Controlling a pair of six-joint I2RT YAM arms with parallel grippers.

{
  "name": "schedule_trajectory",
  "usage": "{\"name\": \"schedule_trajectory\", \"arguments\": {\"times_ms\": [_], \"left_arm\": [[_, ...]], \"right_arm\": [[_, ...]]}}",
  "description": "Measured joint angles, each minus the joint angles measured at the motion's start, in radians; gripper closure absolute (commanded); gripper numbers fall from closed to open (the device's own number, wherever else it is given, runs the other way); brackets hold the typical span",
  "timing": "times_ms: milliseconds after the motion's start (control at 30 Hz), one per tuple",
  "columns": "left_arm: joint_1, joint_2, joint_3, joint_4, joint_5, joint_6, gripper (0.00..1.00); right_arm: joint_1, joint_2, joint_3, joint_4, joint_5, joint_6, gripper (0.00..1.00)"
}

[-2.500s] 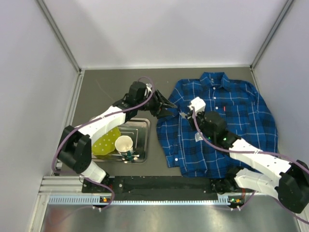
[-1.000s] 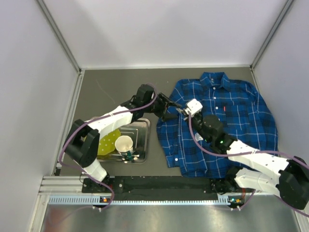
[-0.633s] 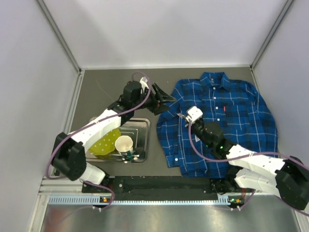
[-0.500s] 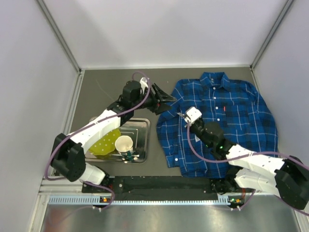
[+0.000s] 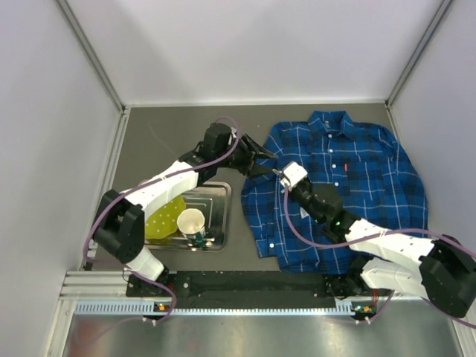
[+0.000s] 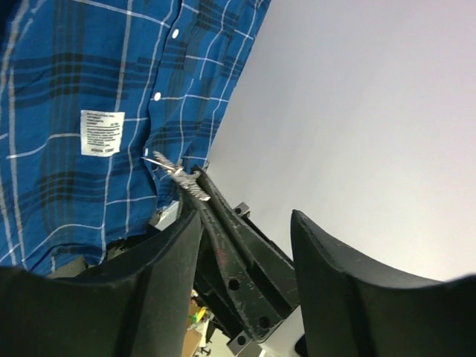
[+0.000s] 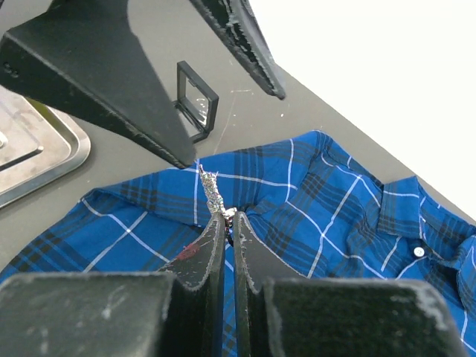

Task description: Remove the brooch from the garment

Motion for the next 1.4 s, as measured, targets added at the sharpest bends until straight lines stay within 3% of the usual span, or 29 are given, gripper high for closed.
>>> {"name": "schedule_trajectory", "arguments": {"times_ms": [133,367,500,633,1133,1400], "left_arm": [[-0.021,0.031,0.03,0.01,-0.001,-0.029,0.52],[-0.046,0.056,0.034,0.0,-0.021,-0.049,0.48],[-0.047,0.056,0.034,-0.003,-0.042,-0.05,0.53],[-0.047,0.057,0.034,-0.001,-0.055,-0.055,0.67],[-0.058,0.07,0.034,0.016,-0.079,-0.06,0.65],[-0.058,0.07,0.034,0.007,-0.088,-0.05,0.78]], "right_arm": [[0.0,0.004,0.0,0.004,0.004,0.0,1.0],[0.005,0.004,0.0,0.021,0.041,0.0,1.0],[0.005,0.004,0.0,0.027,0.048,0.0,1.0],[0.005,0.004,0.0,0.028,0.049,0.0,1.0],[0.011,-0.006,0.0,0.037,0.06,-0.011,1.0],[0.011,-0.006,0.0,0.039,0.062,-0.019,1.0]]}}
